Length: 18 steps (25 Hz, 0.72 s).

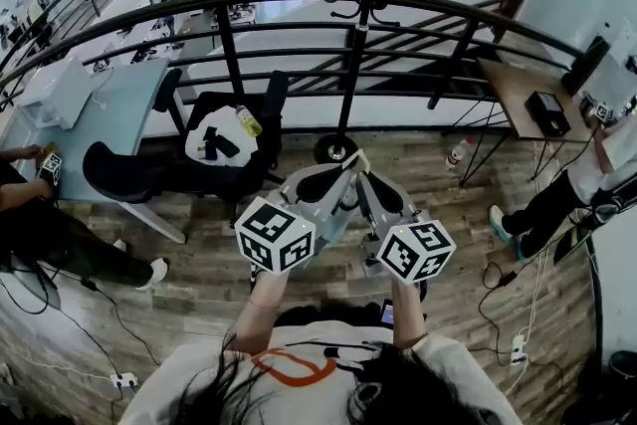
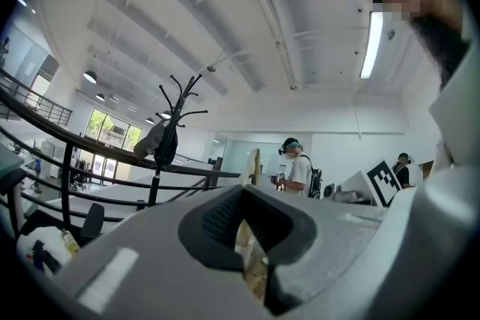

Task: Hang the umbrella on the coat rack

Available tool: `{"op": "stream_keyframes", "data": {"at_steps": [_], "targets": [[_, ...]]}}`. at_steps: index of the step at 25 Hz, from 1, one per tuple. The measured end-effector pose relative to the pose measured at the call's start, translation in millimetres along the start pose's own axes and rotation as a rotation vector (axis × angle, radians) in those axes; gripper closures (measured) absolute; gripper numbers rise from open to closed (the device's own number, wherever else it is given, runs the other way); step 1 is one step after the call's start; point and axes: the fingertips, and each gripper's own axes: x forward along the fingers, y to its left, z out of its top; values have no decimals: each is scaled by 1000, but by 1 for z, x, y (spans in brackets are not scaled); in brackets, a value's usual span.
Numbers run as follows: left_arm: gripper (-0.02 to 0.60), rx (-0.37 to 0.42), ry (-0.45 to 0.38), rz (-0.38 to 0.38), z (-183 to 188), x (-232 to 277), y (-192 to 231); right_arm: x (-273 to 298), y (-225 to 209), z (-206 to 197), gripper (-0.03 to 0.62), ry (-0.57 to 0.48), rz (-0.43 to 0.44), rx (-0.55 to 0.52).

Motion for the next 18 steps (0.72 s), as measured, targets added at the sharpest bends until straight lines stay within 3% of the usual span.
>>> {"op": "stream_keyframes", "data": {"at_steps": [10,18], "targets": [[580,-23,6,-17,-10,3,8,3,-5,-10,571,17,-7,-7],[580,-23,33,-3,-19,33,33,29,-42,-10,571,16,0,26]]}}
